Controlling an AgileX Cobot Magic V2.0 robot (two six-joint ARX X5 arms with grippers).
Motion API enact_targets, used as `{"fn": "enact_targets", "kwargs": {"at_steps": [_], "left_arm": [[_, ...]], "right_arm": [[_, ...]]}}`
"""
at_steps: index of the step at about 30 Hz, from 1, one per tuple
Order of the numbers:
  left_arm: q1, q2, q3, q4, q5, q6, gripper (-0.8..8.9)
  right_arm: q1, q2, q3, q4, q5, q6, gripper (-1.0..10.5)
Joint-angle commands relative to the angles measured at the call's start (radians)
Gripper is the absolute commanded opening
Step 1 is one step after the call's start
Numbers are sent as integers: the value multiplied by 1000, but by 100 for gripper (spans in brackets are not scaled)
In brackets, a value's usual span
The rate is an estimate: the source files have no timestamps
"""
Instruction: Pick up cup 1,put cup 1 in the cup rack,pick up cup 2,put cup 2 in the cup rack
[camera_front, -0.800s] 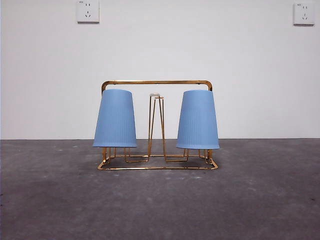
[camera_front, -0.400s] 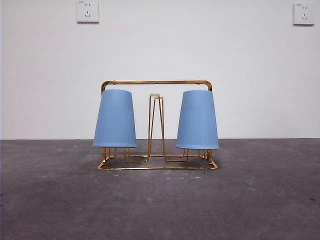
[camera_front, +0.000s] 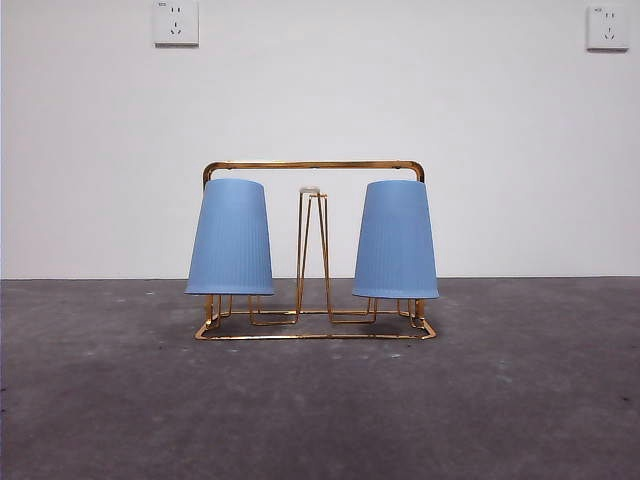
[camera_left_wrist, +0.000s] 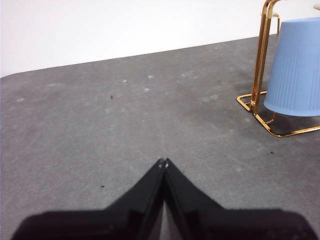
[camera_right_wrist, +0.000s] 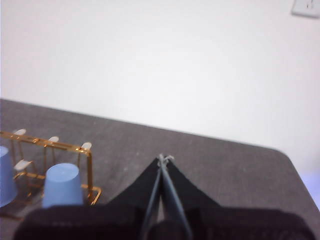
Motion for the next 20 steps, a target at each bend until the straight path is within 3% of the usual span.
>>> {"fn": "enact_targets", "kwargs": {"at_steps": [1, 10, 18, 20], "left_arm": [[4, 0, -11, 6, 3, -10, -3], [4, 0, -11, 6, 4, -10, -3], [4, 0, -11, 6, 3, -10, -3], [4, 0, -11, 6, 4, -10, -3]], "right_arm": [[-14, -72, -204, 132, -1, 0, 2], [-14, -286, -683, 400, -1, 3, 2], [-13, -414, -959, 553, 33, 153, 2], [-13, -414, -969, 512, 41, 164, 2]]}}
